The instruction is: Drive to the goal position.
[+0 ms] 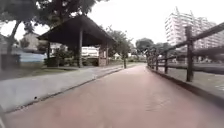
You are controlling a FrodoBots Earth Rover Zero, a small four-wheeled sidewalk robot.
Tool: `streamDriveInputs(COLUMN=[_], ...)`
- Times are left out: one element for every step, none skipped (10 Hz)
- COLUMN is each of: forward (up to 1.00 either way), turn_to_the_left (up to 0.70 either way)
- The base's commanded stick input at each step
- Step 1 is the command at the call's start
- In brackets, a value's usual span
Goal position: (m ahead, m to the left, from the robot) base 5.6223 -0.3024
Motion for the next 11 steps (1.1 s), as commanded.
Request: streamDriveInputs(forward=[1.0, 1.0, 1.0, 1.0, 1.0, 1.0, 1.0, 1.0, 1.0, 1.0, 1.0], turn_to_the_left=[-0.31, -0.13, 0.0, 0.0, 0.0, 0.0, 0.0, 0.0, 0.0, 0.0, 0.0])
